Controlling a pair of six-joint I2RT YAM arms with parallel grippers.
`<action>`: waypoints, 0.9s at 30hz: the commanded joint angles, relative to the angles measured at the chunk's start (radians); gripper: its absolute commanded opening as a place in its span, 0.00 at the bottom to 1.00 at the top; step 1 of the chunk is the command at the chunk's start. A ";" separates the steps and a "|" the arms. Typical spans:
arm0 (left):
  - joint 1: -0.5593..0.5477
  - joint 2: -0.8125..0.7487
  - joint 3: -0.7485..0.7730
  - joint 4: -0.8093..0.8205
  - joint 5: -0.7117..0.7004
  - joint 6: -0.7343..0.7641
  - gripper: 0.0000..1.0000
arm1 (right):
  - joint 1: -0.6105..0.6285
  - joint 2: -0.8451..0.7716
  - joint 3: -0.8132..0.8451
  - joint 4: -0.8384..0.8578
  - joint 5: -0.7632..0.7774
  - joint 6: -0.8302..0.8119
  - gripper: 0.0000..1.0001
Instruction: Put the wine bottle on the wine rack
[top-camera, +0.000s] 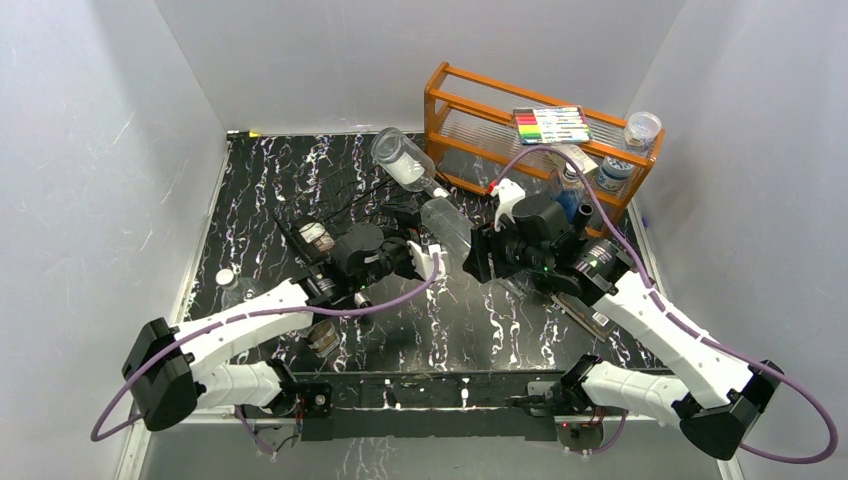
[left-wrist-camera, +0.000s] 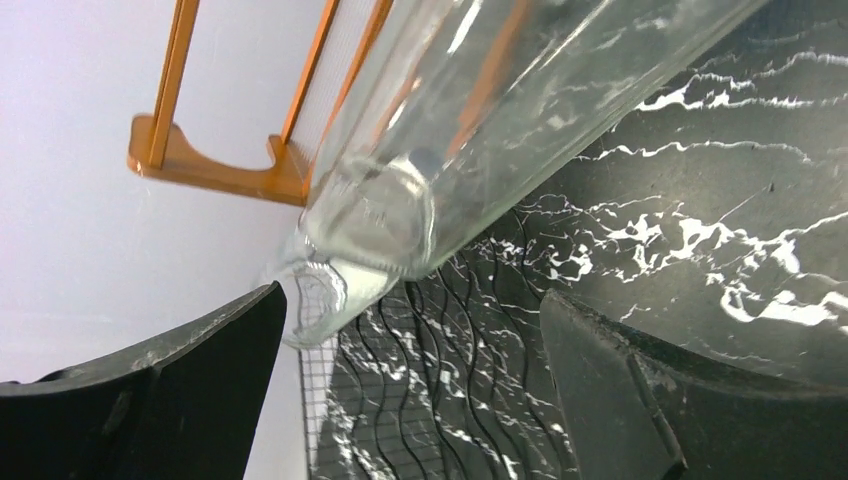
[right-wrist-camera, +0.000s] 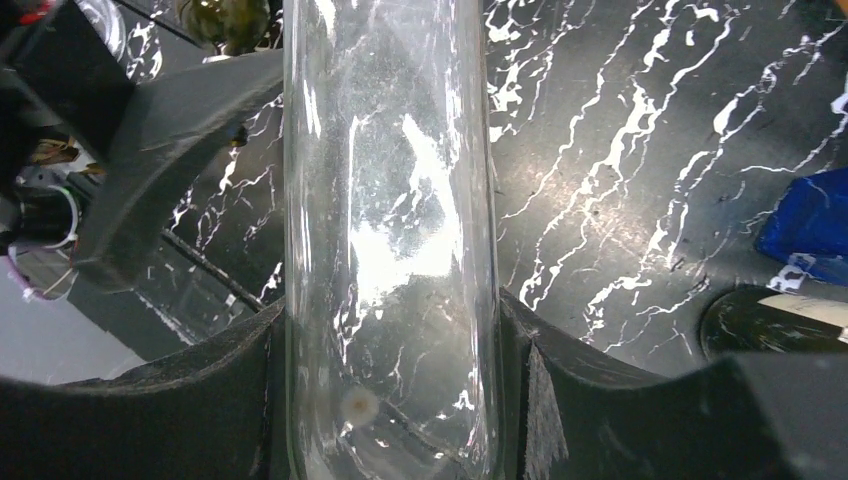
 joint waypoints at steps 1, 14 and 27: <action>0.024 -0.075 0.063 -0.021 -0.115 -0.280 0.98 | -0.001 -0.036 0.009 0.114 0.064 -0.003 0.00; 0.058 0.012 0.626 -0.585 -0.294 -1.028 0.98 | 0.016 0.027 -0.092 0.200 -0.028 0.083 0.00; 0.071 0.011 0.679 -0.598 -0.158 -1.240 0.98 | 0.172 0.166 -0.188 0.391 0.116 0.222 0.00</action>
